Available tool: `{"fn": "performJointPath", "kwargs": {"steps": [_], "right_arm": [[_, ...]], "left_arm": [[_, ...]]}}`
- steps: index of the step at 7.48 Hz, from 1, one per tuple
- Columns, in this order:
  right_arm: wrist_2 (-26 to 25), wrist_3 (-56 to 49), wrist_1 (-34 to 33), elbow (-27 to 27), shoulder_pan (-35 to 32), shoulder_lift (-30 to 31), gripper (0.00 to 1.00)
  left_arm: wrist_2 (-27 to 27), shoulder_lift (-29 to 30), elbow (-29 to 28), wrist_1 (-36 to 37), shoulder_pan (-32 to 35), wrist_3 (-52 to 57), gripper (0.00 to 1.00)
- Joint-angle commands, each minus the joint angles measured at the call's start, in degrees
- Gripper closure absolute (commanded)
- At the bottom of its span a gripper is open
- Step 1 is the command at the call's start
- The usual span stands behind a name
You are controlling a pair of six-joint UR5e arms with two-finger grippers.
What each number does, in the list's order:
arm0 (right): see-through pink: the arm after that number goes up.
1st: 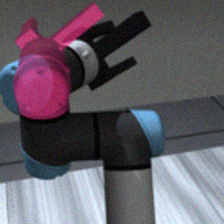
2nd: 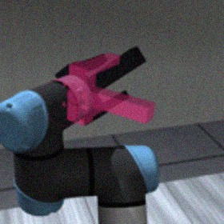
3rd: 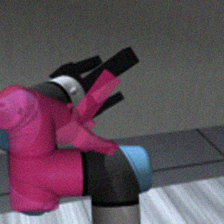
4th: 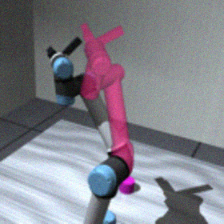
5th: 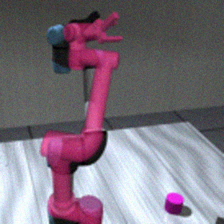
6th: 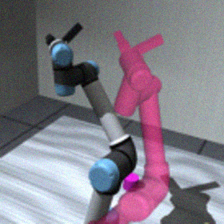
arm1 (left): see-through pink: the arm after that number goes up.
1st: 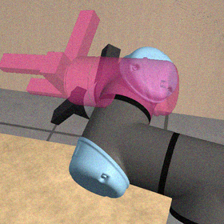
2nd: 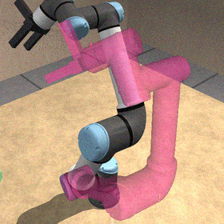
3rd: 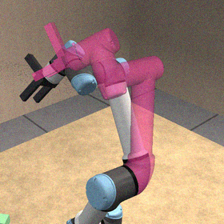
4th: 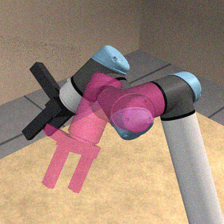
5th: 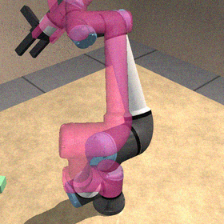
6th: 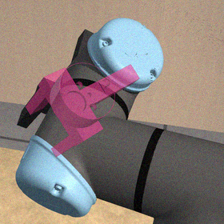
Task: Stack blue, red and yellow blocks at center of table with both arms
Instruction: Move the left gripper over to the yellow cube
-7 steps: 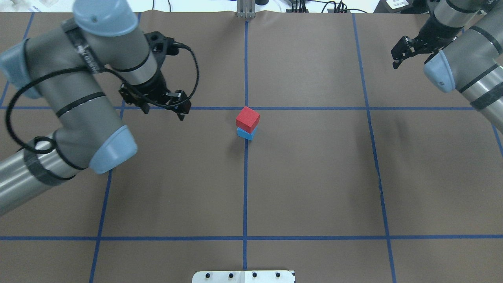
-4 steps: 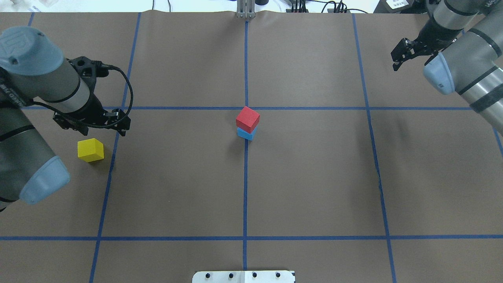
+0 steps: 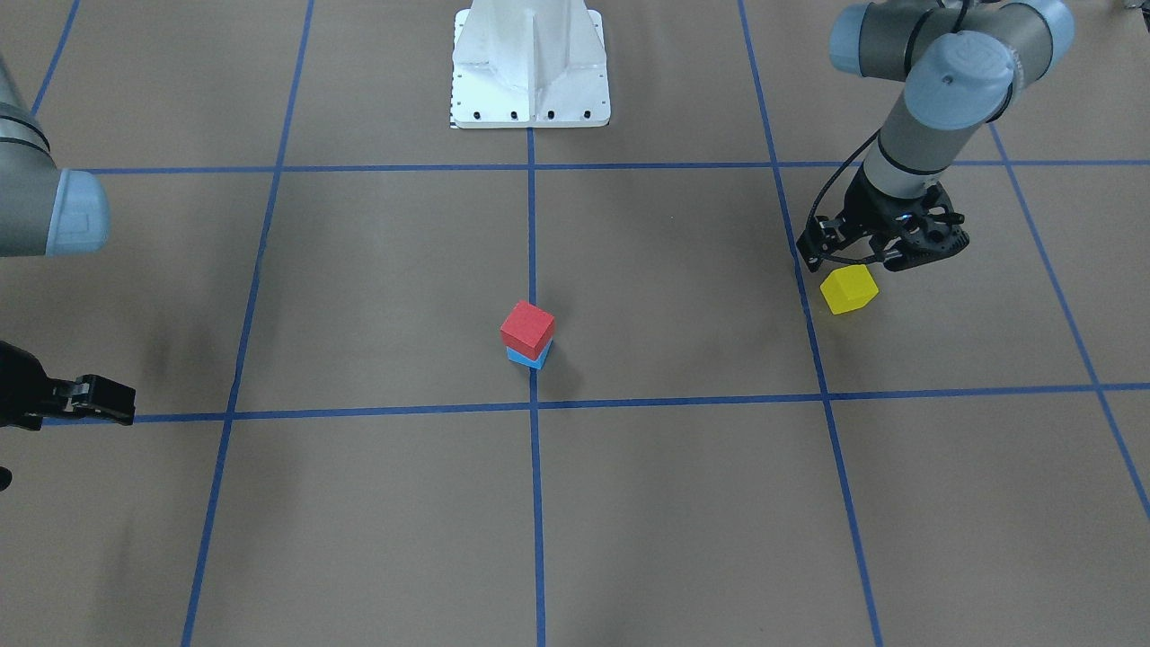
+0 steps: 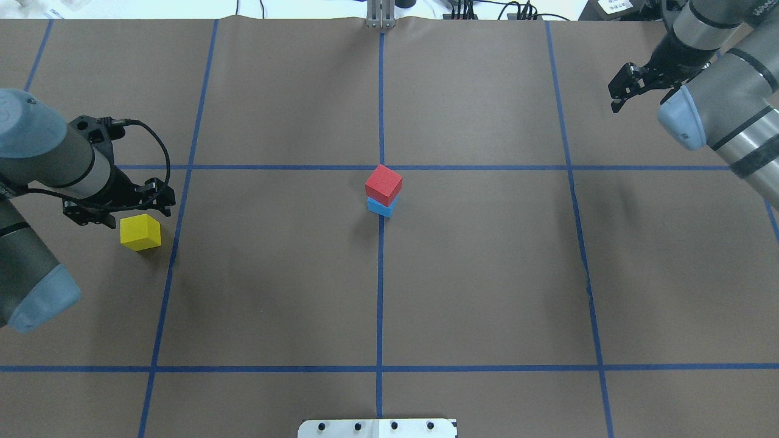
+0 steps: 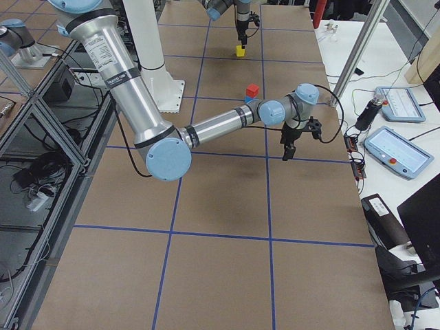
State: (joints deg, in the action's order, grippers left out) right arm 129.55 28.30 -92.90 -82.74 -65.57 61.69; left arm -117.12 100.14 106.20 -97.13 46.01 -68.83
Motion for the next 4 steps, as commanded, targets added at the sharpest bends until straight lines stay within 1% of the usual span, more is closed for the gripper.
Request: {"fn": "performJointPath", "kwargs": {"steps": [1, 2, 3, 4], "right_arm": [[-0.09, 0.0, 0.0, -0.05, 0.0, 0.01, 0.0], [-0.09, 0.0, 0.0, -0.05, 0.0, 0.01, 0.0], [-0.09, 0.09, 0.0, -0.14, 0.0, 0.01, 0.0], [-0.09, 0.18, 0.0, -0.14, 0.0, 0.01, 0.0]], "left_arm": [[-0.21, -0.3, -2.83, -3.32, -0.04, 0.1, 0.0], [-0.47, -0.47, -2.92, -3.07, 0.13, 5.23, 0.0], [-0.3, -1.87, -3.53, -3.32, 0.05, 7.02, 0.0], [-0.21, -1.62, -4.15, -3.33, -0.04, 7.04, 0.0]]}}
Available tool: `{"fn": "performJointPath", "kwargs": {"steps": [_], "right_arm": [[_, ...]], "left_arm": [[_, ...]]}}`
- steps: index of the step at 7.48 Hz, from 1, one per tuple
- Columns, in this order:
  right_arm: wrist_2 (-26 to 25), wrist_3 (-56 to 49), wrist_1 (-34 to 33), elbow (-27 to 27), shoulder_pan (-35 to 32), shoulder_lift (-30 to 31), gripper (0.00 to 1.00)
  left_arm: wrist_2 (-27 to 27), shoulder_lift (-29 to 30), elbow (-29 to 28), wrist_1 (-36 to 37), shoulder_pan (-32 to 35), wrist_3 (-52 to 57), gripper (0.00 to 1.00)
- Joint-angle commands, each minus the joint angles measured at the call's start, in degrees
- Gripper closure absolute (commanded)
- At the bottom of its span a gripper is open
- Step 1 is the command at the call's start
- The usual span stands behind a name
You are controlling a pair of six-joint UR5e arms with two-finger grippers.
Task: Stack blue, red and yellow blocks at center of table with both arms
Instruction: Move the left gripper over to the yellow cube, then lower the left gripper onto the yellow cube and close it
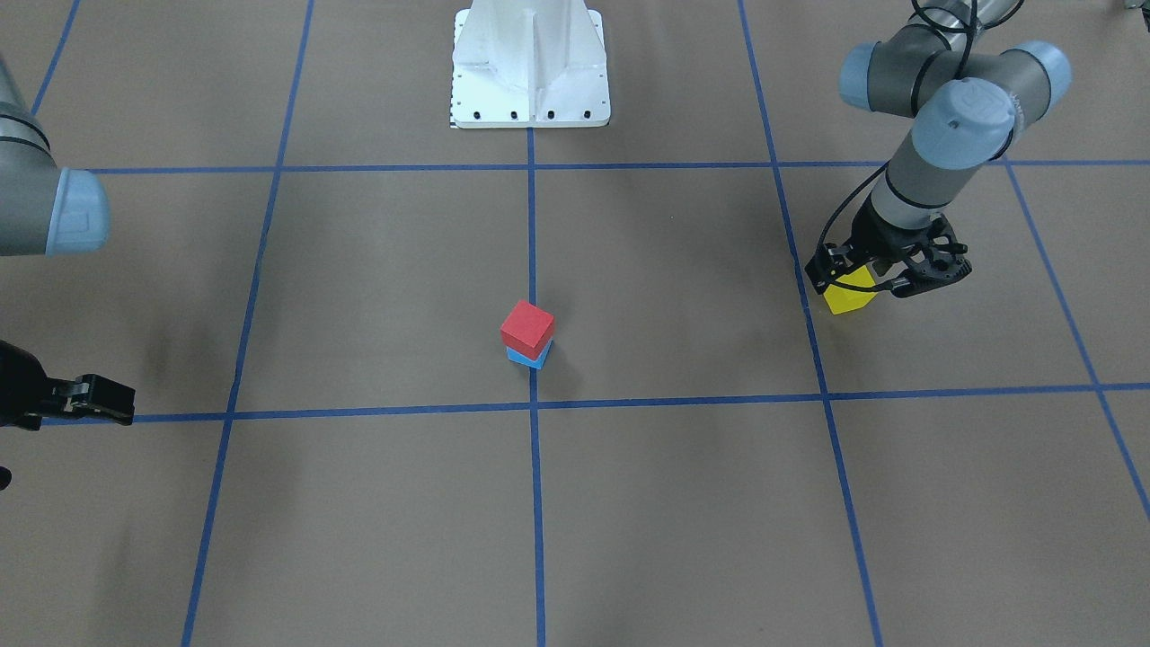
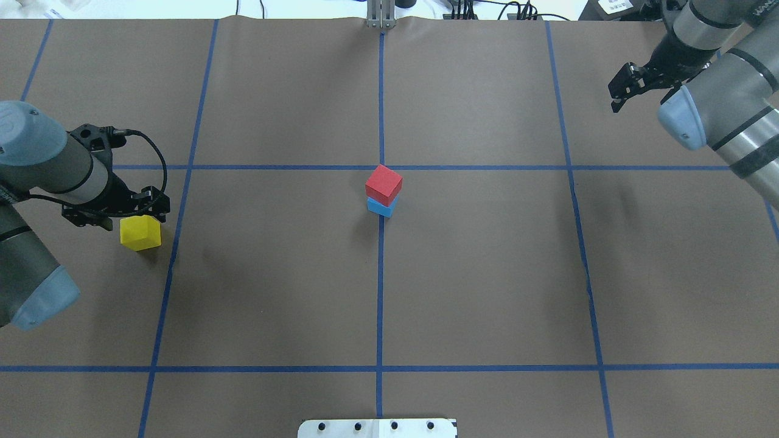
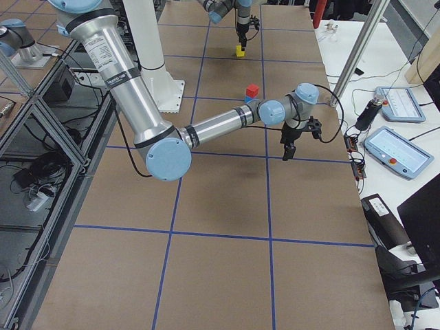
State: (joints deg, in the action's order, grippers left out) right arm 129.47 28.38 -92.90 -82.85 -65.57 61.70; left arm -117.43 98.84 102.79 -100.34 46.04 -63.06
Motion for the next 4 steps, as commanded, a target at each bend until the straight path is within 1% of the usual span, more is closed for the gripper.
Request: {"fn": "performJointPath", "kwargs": {"steps": [1, 4], "right_arm": [[0.0, 0.1, 0.0, -0.03, 0.0, 0.0, 0.0], [-0.44, 0.1, 0.0, -0.03, 0.0, 0.0, 0.0]], "left_arm": [[0.1, -0.4, -0.92, -0.12, -0.08, 1.27, 0.0], [0.01, 0.47, -2.58, -0.64, -0.34, 0.74, 0.0]]}}
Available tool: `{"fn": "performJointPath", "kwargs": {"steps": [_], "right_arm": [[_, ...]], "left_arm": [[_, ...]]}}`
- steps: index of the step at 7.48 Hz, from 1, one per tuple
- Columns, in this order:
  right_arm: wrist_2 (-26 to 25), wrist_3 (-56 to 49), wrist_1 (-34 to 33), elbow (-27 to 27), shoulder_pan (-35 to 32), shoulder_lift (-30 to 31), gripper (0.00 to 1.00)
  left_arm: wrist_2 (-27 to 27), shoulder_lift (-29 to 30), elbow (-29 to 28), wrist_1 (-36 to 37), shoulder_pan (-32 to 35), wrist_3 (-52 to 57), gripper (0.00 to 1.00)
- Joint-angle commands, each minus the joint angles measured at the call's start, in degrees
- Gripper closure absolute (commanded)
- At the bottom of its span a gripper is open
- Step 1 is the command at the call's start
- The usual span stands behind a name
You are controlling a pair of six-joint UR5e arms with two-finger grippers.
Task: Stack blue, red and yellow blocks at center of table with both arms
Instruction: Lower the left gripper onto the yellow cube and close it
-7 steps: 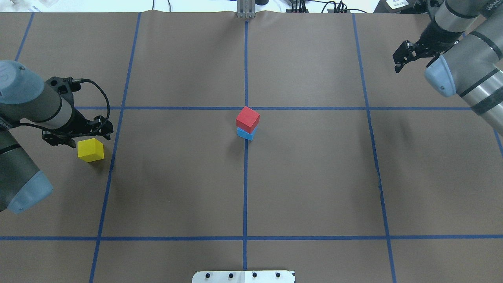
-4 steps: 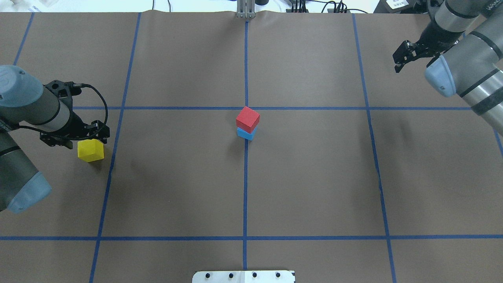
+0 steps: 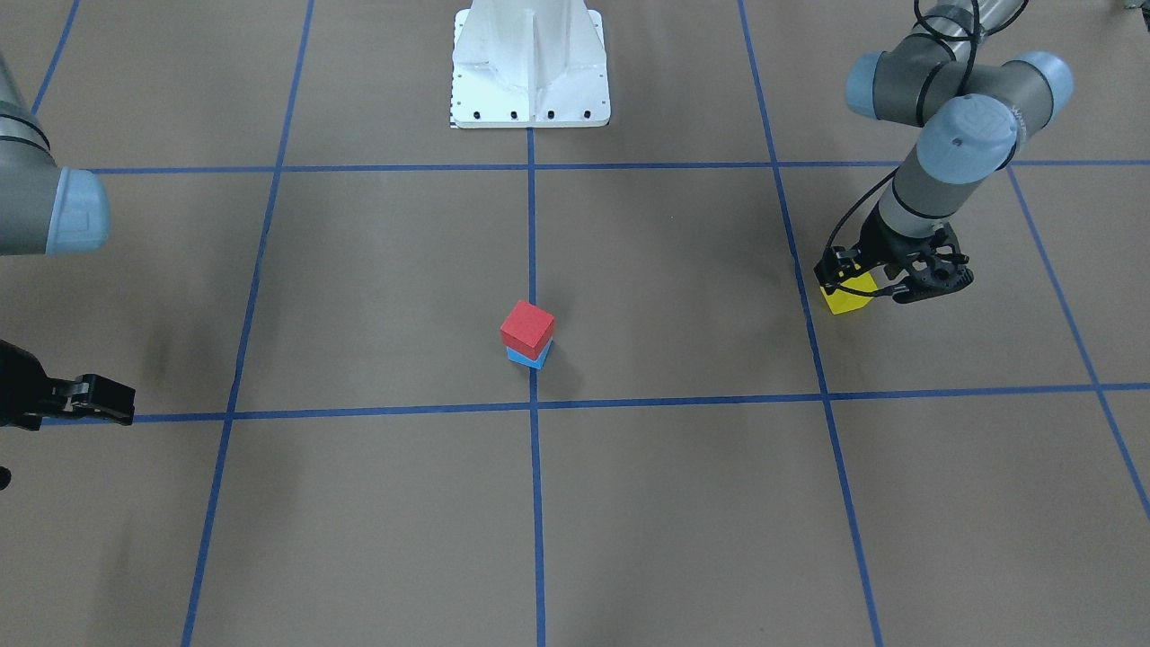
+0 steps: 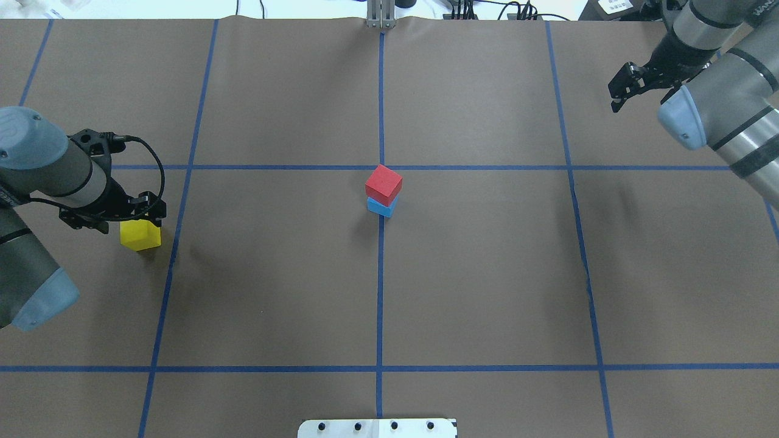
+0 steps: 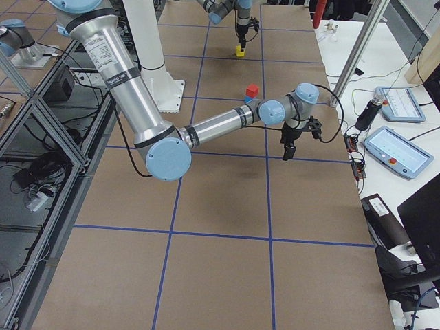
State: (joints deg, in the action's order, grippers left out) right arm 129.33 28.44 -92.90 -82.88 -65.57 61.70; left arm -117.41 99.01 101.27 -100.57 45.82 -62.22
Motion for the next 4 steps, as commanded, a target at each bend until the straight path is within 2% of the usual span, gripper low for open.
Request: {"fn": "performJointPath", "kwargs": {"steps": [1, 3, 4], "right_arm": [[-0.31, -0.05, 0.0, 0.0, 0.0, 0.09, 0.0], [-0.48, 0.04, 0.0, -0.09, 0.0, 0.09, 0.0], [-0.48, 0.04, 0.0, -0.09, 0.0, 0.26, 0.0]], "left_arm": [[-0.01, 0.31, -3.08, -3.37, -0.11, -0.1, 0.0], [-0.1, 0.31, -5.73, -6.91, -0.11, -0.01, 0.01], [-0.19, 0.39, -5.3, -6.92, -0.11, -0.01, 0.07]]}}
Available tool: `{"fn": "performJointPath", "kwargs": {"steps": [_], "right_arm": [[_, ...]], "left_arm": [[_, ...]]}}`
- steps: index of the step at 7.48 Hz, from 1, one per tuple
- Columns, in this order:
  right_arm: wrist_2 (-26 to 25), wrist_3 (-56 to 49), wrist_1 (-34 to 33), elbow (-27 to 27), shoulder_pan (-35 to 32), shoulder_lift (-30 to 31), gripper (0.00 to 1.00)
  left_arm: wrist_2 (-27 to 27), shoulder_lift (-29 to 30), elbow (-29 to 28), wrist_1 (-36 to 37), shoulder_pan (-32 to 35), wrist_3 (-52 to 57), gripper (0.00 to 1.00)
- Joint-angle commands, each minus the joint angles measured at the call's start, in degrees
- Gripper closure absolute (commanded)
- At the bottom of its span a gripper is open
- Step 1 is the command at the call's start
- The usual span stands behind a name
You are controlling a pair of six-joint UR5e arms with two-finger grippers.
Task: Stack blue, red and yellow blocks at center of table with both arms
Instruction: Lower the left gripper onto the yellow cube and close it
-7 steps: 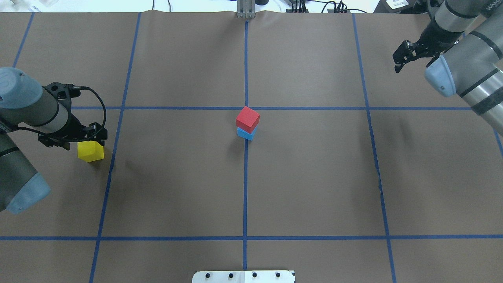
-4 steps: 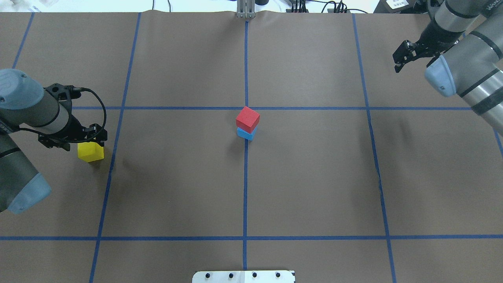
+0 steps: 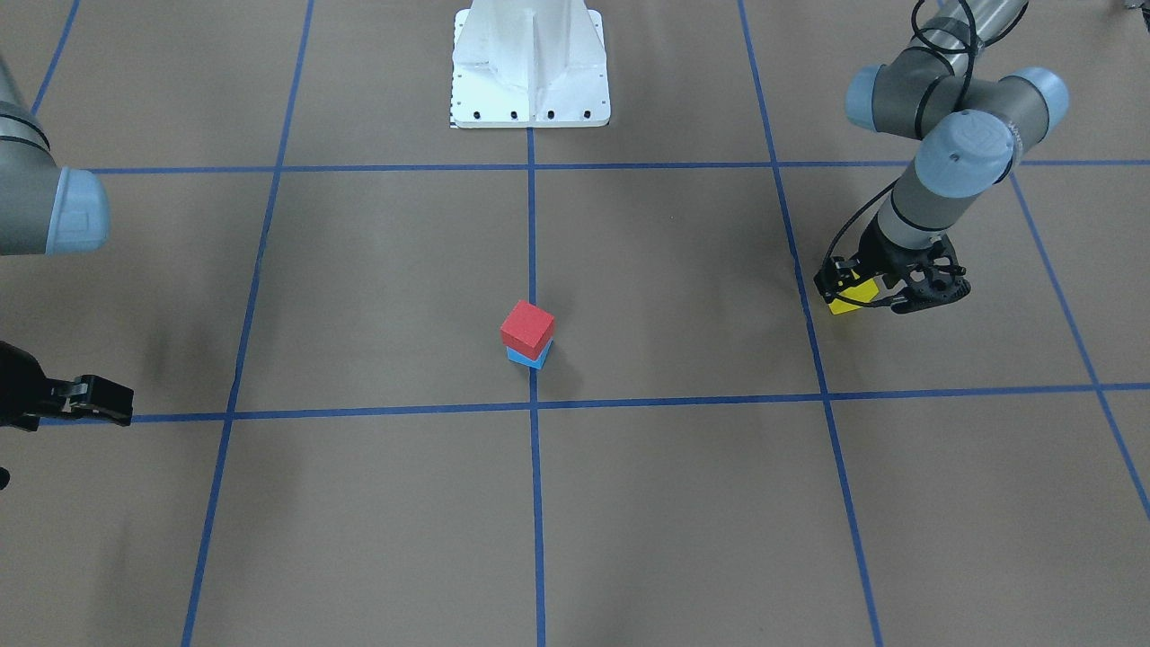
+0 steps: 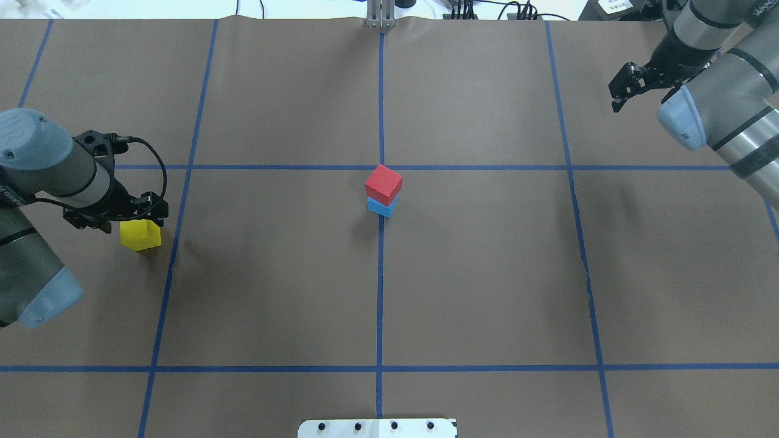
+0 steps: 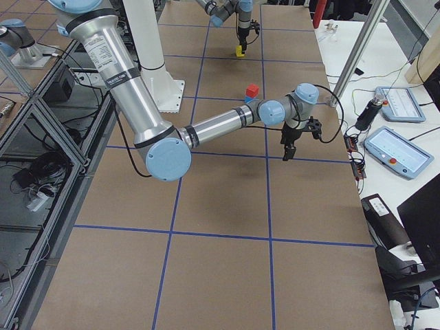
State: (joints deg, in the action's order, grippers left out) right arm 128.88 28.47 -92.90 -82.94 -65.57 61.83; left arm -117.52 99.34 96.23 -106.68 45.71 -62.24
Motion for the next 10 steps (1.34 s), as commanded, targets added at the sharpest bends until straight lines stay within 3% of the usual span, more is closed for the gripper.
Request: {"fn": "performJointPath", "kwargs": {"steps": [1, 5, 6, 7, 8, 9, 10], "right_arm": [[-0.12, -0.08, 0.0, -0.03, 0.0, 0.22, 0.0], [-0.47, -0.08, 0.0, -0.03, 0.0, 0.39, 0.0], [-0.47, -0.08, 0.0, -0.03, 0.0, 0.65, 0.0], [-0.39, -0.08, 0.0, -0.12, 0.0, 0.66, 0.0], [-0.38, -0.08, 0.0, -0.73, 0.0, 0.66, 0.0], [-0.47, -0.08, 0.0, -0.74, 0.09, 0.57, 0.0], [-0.73, -0.08, -0.26, -0.74, 0.35, 0.22, 0.0]], "left_arm": [[-2.69, 0.07, -0.08, -0.81, -0.01, 0.1, 0.08], [-4.21, -0.11, 0.1, -0.63, -0.01, 0.18, 0.08], [-4.21, -0.11, 0.18, -0.63, 0.08, 0.27, 0.18], [-4.3, -0.28, 1.23, -0.63, 0.26, 0.27, 0.69], [-4.38, -0.46, 2.02, -0.37, 0.34, 0.62, 1.0], [-4.47, -0.72, 4.82, 1.28, 0.61, 0.71, 1.0], [-4.39, 0.06, 9.63, 8.35, 0.96, 0.8, 1.0]]}}
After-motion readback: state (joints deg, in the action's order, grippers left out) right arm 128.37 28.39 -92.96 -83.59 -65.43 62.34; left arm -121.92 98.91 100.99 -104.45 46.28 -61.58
